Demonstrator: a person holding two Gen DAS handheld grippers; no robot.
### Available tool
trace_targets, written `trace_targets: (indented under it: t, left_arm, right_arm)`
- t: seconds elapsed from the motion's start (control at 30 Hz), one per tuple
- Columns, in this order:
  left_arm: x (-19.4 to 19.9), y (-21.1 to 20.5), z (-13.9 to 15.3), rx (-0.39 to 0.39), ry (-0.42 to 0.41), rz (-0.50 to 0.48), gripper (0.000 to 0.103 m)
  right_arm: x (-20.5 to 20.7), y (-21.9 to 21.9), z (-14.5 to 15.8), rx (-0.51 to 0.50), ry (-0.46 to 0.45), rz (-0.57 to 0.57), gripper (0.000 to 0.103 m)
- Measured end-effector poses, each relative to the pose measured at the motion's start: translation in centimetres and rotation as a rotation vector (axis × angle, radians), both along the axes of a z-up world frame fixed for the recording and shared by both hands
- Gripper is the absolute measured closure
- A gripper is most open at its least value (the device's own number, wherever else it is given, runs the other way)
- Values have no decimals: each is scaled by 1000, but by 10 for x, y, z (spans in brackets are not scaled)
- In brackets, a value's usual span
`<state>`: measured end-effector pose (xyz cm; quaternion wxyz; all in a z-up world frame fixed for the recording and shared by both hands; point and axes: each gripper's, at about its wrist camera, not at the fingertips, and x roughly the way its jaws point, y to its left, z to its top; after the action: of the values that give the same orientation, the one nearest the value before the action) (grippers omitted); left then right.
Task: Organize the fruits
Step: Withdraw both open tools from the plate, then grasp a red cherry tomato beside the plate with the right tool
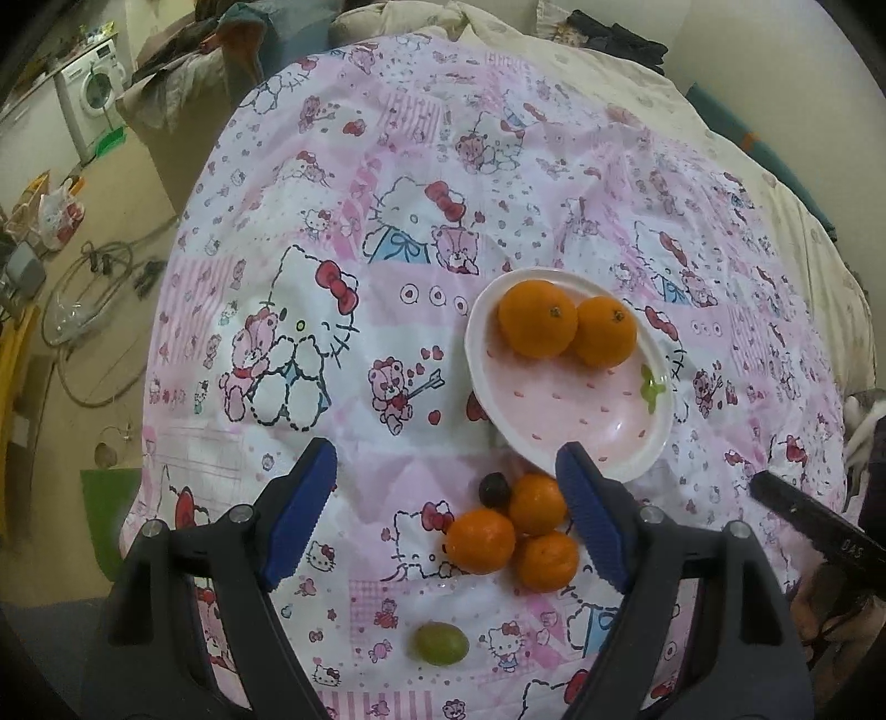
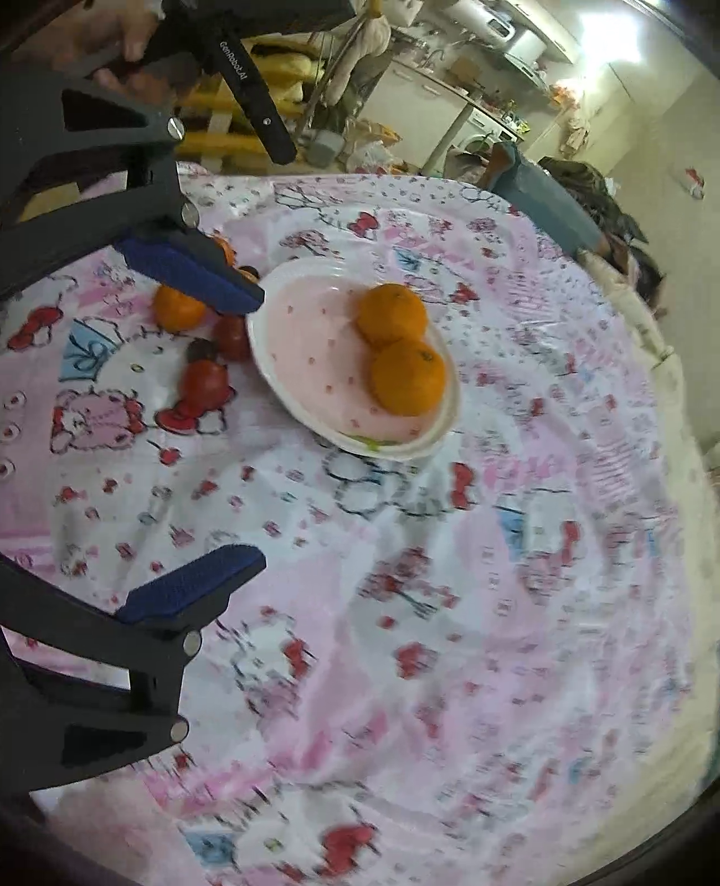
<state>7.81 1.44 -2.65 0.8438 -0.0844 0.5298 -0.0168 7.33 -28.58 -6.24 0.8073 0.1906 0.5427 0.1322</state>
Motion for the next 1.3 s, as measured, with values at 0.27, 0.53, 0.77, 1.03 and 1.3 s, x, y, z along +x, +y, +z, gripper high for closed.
trace_targets:
  t: [0.27,0.53,0.77,1.03,1.3]
  left_arm:
    - [1,1,-5,-1,24,-1,24]
    - [3,13,-11,-16,53,30,24]
    - [5,14,-14,-24,69,31,24]
    - [5,10,-17,-10,82,19,24]
    - [4,6,-42,-29,178,-27,24]
  right_arm:
    - [10,36,-30,40,123,105,37]
    - [17,66,-61,-8,214,170,48]
    - [21,76,-70,-52,213,187,58]
    - [19,70,-65,-31,210,181,71]
    - [19,56,-36,12,117,132,71]
